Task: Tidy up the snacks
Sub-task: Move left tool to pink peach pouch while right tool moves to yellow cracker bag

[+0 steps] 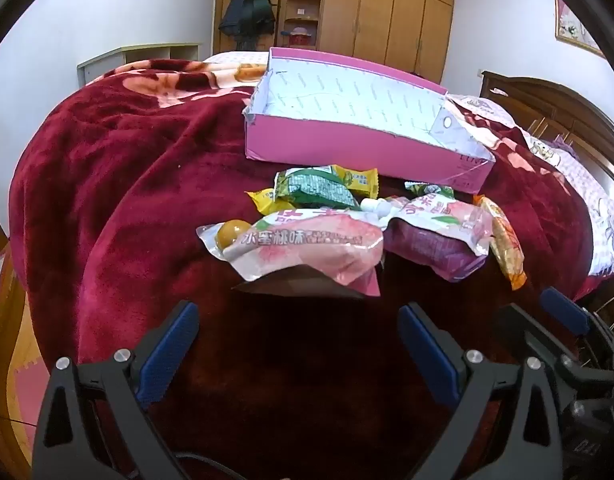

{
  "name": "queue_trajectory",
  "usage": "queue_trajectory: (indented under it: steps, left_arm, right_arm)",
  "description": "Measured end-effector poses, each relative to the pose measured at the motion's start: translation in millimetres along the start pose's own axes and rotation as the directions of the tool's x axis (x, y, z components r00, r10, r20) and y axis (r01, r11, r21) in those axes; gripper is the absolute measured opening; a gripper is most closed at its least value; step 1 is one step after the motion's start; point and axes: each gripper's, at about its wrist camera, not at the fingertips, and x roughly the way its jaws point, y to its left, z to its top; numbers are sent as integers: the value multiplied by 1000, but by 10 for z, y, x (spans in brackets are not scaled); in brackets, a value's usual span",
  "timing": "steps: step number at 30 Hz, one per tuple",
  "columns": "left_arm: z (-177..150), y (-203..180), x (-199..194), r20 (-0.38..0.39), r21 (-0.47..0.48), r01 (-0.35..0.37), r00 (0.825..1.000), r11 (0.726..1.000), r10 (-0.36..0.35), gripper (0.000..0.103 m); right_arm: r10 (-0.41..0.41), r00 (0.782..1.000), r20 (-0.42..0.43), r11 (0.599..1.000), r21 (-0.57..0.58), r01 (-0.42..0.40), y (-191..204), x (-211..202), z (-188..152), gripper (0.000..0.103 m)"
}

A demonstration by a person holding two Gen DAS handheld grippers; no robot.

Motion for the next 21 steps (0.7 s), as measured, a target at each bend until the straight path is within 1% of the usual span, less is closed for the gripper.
queue_trajectory:
  steps: [9, 10, 13, 18, 21]
  left_arm:
    - [89, 102, 25, 2, -19, 6, 1000, 1000, -6, 101]
    - [36, 80, -2, 14, -11, 2, 1000, 1000, -2, 101]
    - [16, 29, -57, 37, -2, -8, 999, 1000, 8, 101]
    - [17, 75, -37, 29, -18, -3, 1000, 1000, 3, 101]
    - [25, 90, -54, 38, -22, -6, 999, 1000, 7, 101]
  right_arm:
    - [0, 1000, 0, 1000, 3, 0, 9, 34, -21, 103]
    - [0, 1000, 1, 1000, 2, 0, 3, 19, -27, 103]
    - [-1, 1000, -2, 1000, 2, 1, 2, 17, -21, 103]
    - [-2, 1000, 0, 1000, 2, 2, -1, 14, -16, 103]
    - [-1, 1000, -1, 1000, 3, 1, -7, 17, -15, 103]
